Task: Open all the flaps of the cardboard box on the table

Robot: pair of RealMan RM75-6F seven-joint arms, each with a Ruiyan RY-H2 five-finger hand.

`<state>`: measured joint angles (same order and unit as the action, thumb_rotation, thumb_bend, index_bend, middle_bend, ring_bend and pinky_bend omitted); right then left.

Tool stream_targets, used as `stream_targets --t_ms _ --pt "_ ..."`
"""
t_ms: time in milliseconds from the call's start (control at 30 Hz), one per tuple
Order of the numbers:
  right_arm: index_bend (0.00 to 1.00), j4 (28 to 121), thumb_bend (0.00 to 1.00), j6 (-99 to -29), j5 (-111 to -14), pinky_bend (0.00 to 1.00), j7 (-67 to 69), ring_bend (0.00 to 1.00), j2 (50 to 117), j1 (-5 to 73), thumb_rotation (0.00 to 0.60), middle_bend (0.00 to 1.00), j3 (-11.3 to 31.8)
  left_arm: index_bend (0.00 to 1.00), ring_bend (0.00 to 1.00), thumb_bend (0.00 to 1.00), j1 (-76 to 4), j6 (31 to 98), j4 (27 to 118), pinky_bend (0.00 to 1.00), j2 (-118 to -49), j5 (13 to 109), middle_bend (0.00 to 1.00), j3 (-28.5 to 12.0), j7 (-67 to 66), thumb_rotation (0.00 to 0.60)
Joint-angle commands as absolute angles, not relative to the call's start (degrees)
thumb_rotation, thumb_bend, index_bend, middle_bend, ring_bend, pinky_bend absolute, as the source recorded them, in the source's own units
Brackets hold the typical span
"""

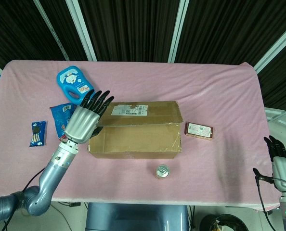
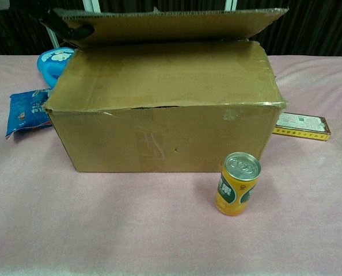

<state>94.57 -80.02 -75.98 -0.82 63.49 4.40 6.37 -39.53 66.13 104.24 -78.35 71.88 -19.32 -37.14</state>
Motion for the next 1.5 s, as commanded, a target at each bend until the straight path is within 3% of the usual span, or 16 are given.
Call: stream_targets --t_ms 33,467,767,933,1067,1267,1500 --pt "0.0 94.43 0.27 -80.13 -76.09 0.23 -1.1 0.0 63.5 4.42 0.6 0.0 6.37 0.0 0.0 0.36 -41.06 65.71 102.5 0.0 -77.57 71.29 0.0 -20.91 -37.79 0.6" --pt "0.0 94.51 0.27 -79.73 -75.11 0.23 -1.43 0.0 63.56 4.45 0.6 0.0 6.56 0.0 0.0 0.36 -50.46 60.94 86.51 0.0 -79.71 64.81 0.0 -26.58 -39.15 0.6" --pt "0.0 94.68 0.27 -79.34 -75.09 0.23 -2.14 0.0 63.62 4.59 0.6 0.0 6.32 0.0 0.0 0.36 -55.59 58.29 74.6 0.0 -82.82 61.19 0.0 -27.3 -39.49 0.6" --pt "0.0 94.82 0.27 -79.1 -74.51 0.23 -2.27 0.0 63.55 4.63 0.6 0.0 6.47 0.0 0.0 0.36 -55.58 58.6 72.43 0.0 -83.55 60.32 0.0 -26.43 -37.85 0.6" --pt "0.0 94.98 0.27 -79.04 -74.42 0.23 -2.28 0.0 63.45 4.61 0.6 0.0 6.45 0.0 0.0 0.34 -54.14 59.91 73.59 0.0 -82.76 60.77 0.0 -25.38 -36.0 0.6" --pt "0.0 95.09 0.27 -79.09 -74.48 0.23 -2.39 0.0 63.3 4.6 0.6 0.0 6.43 0.0 0.0 0.18 -47.74 64.42 83.72 0.0 -77.5 62.14 0.0 -22.97 -31.84 0.6" --pt "0.0 95.41 0.25 -79.47 -74.45 0.23 -3.19 0.0 62.99 4.68 0.6 0.0 6.67 0.0 0.0 0.13 -34.33 74.32 99.59 0.0 -67.17 69.83 0.0 -15.11 -25.17 0.6"
